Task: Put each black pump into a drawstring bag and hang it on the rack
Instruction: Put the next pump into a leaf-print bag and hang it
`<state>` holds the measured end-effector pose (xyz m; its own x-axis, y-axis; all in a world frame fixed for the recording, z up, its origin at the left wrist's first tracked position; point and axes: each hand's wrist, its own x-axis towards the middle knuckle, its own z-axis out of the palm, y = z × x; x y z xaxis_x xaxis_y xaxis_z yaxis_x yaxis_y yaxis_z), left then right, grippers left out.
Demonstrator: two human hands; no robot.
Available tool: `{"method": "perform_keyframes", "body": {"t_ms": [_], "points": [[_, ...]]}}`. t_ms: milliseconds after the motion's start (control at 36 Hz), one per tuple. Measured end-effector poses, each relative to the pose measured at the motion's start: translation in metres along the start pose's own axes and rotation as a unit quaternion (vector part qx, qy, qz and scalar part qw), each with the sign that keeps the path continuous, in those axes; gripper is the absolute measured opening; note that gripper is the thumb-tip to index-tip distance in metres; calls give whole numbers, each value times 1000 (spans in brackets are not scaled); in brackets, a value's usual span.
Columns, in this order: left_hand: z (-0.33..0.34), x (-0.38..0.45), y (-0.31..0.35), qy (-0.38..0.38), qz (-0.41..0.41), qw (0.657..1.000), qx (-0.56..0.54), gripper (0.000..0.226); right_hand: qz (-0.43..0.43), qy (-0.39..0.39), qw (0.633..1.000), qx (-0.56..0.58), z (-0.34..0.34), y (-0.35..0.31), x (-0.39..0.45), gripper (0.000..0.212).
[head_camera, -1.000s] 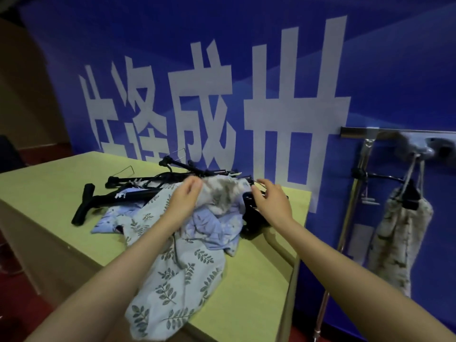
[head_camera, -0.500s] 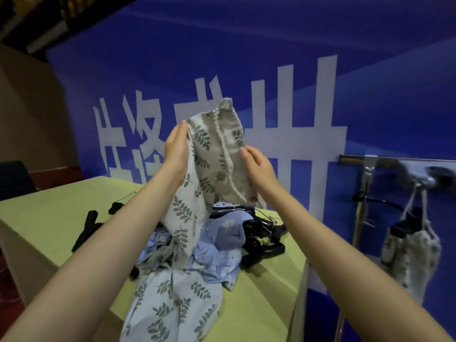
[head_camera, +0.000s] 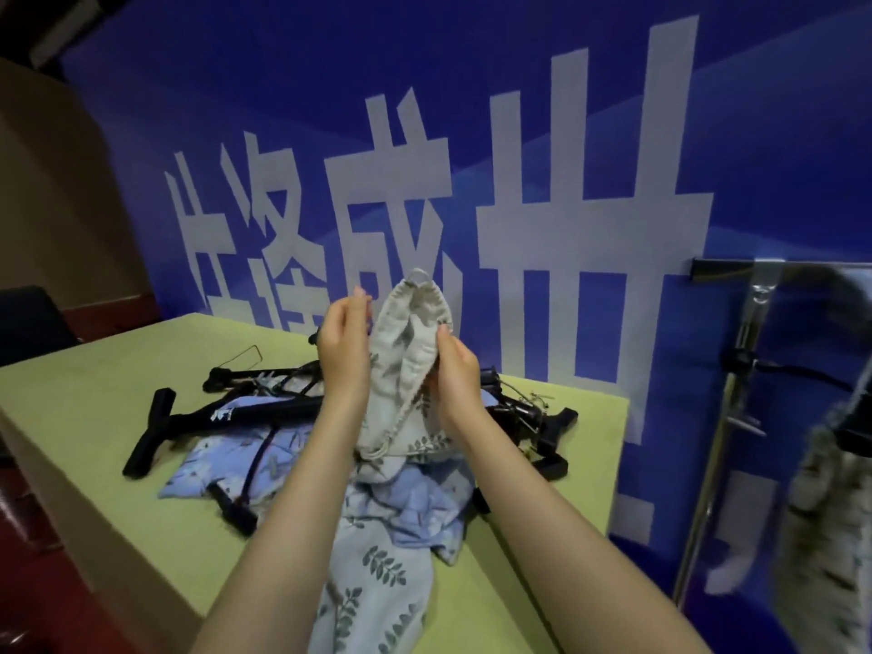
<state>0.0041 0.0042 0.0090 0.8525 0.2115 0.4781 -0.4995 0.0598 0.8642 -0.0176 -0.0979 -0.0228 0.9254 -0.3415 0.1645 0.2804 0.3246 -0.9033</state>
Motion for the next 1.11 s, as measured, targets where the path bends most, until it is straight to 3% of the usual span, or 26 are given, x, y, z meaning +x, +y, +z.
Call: {"method": "perform_keyframes", "body": {"t_ms": [111, 250, 417, 500, 611, 694, 778, 833, 861, 917, 1000, 1111], "points": [[-7, -26, -39, -53, 14, 995, 83, 30, 34, -9, 998, 46, -5, 24, 0, 32], [-17, -25, -75, -101, -57, 983, 144, 41, 12, -34, 999, -4, -15, 34, 2, 34], [-24, -32, -75, -191, 30, 956, 222, 22, -1, -72, 997, -19, -34, 34, 9, 27], [-28, -32, -69, -186, 11, 964, 189, 28, 3, -87, 996, 11, -37, 32, 9, 28], [-35, -25, -67, -156, -110, 982, 1, 27, 53, -107, 983, 137, -37, 27, 12, 36], [-40, -22, -64, -127, -106, 985, -54, 31, 82, -108, 973, 185, -40, 24, 17, 34], [-40, -29, -61, -200, -67, 977, 20, 14, 87, -105, 977, 163, -41, 27, 19, 38], [-36, -34, -65, -252, -37, 961, 106, 19, 82, -111, 979, 148, -42, 29, 19, 38], [-34, -35, -68, -266, -10, 953, 145, 8, 79, -115, 979, 147, -42, 28, 18, 37], [-32, -37, -68, -263, 28, 947, 183, 23, 75, -122, 977, 156, -43, 28, 18, 35], [-36, -33, -65, -234, -4, 960, 153, 35, 90, -122, 969, 195, -43, 26, 18, 33], [-37, -35, -58, -244, -64, 965, 69, 22, 123, -119, 962, 215, -39, 25, 17, 34]]}}
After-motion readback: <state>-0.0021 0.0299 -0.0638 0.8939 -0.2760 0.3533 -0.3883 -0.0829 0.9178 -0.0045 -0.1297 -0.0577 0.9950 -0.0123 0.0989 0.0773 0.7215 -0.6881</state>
